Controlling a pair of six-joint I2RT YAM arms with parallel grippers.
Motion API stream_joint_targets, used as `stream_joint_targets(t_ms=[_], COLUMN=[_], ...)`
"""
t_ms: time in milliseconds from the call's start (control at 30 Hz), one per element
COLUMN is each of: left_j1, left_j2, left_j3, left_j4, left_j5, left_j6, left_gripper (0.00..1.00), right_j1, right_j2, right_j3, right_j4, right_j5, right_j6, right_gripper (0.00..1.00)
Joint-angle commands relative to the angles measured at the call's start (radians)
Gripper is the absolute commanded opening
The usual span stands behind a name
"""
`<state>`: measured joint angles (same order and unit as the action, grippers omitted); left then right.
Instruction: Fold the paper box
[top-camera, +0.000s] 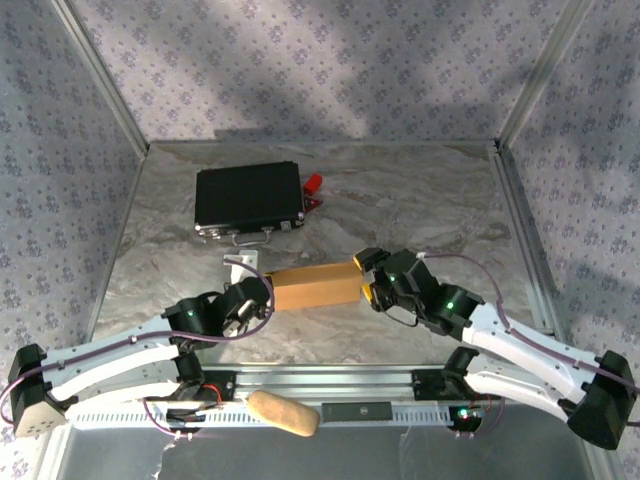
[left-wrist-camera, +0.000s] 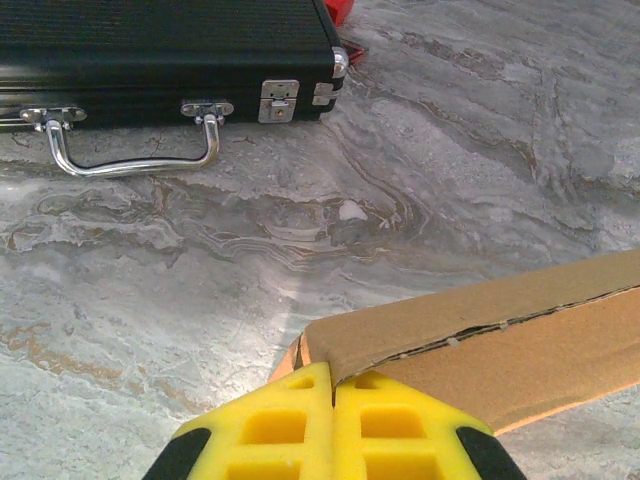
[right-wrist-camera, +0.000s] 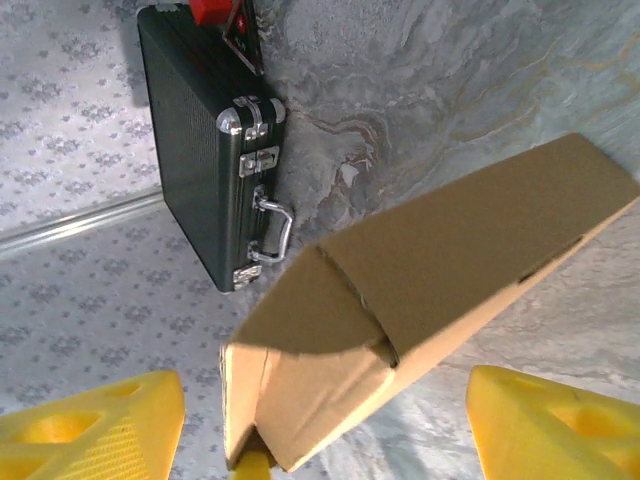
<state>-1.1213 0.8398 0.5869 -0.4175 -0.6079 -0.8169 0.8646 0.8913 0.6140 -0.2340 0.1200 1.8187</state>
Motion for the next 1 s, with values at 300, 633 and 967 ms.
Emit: stream_joint_targets(t_ms=[300,633,967], left_j1=[-0.008,-0.009,-0.015], left_j2=[0.041,0.022,-0.100], left_j3=[0.014,0.021,0.059], left_j4=[-0.121,-0.120,-0.116], left_j5=[0.037,0.057,0.116], left_j6=[-0.010,-0.031,-0.057], left_gripper=[0.00,0.11,0.50], right_j1=[-0.083,-0.093,-0.096], right_j2=[0.042,0.039,0.033], right_j3=[-0.077,-0.128,-0.118], right_j4=[0.137,0.140,0.097], right_j5=[-0.129,-0.119,-0.094], right_j6=[0.007,-0.004,-0.016], right_gripper=[0.57,0.49,0.48])
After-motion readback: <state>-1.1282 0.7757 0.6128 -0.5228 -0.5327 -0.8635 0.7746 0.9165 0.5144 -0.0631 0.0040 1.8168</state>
